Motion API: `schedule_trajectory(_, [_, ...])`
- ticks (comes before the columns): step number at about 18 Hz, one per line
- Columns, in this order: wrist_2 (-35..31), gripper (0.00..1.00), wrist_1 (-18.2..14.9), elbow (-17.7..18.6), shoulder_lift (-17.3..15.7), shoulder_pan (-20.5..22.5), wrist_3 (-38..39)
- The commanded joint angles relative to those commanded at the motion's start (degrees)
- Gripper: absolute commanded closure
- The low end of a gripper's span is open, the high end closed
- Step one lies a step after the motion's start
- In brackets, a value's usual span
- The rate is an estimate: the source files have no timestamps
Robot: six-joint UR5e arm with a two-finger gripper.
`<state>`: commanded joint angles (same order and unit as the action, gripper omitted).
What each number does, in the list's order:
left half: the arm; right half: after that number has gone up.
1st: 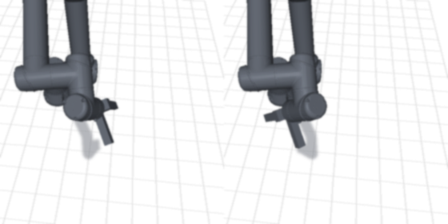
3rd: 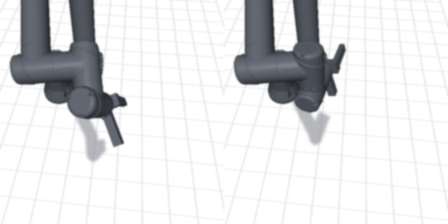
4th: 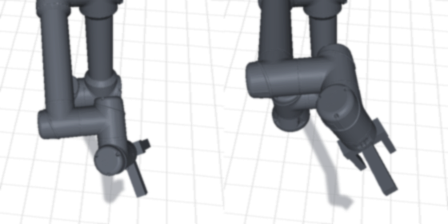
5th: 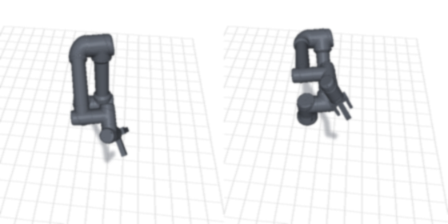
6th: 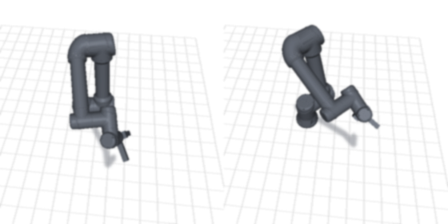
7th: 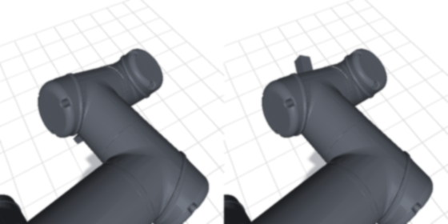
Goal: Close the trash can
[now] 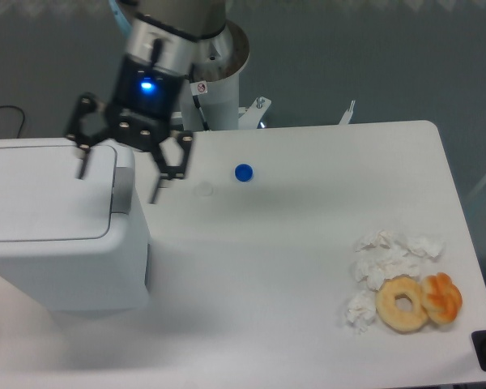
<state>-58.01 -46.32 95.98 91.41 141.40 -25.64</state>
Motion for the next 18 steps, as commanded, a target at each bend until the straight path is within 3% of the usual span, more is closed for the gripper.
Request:
schedule_trajectory(3, [-0.09, 0.00, -0.09, 0.61, 0.00, 4.74, -9.40])
schedule_trajectory(9, [-3.69, 0.00, -0.44, 1.32, -0.52, 9.15, -24.62])
schedule_trajectory(13, [-8.16, 0.00, -5.79, 2.72, -2.98, 12.14, -35.15])
schedule_trajectory(18, [-18.89, 0.00, -12.73, 3.96, -5.71, 12.85, -45.98])
